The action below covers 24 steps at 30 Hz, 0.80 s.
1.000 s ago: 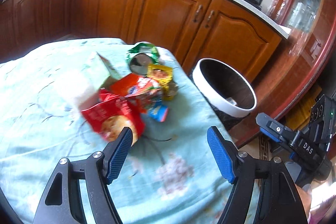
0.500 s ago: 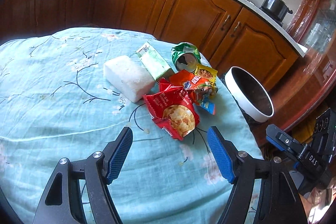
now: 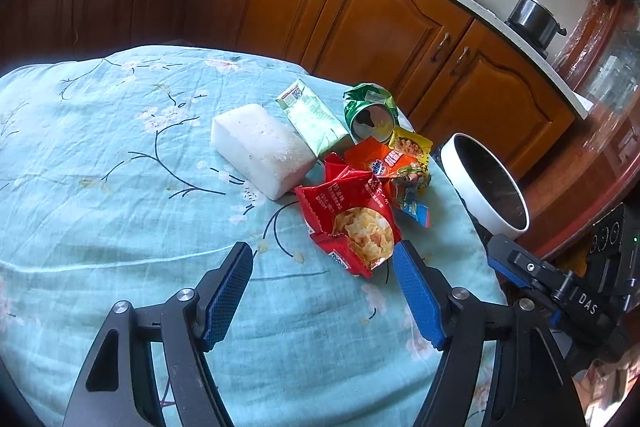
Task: Collect trash
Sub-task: 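Grasp the red chip bag with the left tool while the right tool grasps the red-blue snack bag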
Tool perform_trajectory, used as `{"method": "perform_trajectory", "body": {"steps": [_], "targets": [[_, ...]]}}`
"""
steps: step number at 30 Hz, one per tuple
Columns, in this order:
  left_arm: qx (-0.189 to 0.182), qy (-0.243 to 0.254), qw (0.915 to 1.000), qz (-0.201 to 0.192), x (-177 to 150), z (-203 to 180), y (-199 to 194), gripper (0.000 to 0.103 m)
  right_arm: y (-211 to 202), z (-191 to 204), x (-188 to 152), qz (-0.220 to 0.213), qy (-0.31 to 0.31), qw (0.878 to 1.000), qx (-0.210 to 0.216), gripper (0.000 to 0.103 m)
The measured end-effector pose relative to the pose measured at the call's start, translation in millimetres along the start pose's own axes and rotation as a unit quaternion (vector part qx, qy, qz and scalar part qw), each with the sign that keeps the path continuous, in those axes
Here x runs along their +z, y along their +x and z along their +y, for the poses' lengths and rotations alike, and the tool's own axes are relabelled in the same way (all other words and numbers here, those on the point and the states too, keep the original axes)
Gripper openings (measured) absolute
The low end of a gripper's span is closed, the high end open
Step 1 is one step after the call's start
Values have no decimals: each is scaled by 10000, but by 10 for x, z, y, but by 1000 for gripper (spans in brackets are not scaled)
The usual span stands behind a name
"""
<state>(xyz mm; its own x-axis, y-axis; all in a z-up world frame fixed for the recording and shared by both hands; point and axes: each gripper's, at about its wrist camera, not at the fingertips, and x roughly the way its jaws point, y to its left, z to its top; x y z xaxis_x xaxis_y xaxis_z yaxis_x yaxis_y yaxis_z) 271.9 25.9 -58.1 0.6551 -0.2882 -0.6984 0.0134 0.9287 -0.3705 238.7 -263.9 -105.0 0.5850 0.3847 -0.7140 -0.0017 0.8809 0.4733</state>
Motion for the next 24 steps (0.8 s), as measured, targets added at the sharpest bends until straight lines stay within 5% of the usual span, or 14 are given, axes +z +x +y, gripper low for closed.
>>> {"method": "perform_trajectory", "body": {"steps": [5, 13, 20, 24], "targets": [[-1, 24, 10000, 39, 80, 6, 195, 66, 240, -26, 69, 295, 307, 9988, 232, 52], [-168, 71, 9992, 358, 191, -12, 579, 33, 641, -72, 199, 634, 784, 9925, 685, 39], [-191, 293, 9988, 332, 184, -68, 638, 23, 777, -75, 168, 757, 834, 9907, 760, 0], [-247, 310, 9989, 246, 137, -80, 525, 21, 641, -34, 131, 583, 627, 9940, 678, 0]]}}
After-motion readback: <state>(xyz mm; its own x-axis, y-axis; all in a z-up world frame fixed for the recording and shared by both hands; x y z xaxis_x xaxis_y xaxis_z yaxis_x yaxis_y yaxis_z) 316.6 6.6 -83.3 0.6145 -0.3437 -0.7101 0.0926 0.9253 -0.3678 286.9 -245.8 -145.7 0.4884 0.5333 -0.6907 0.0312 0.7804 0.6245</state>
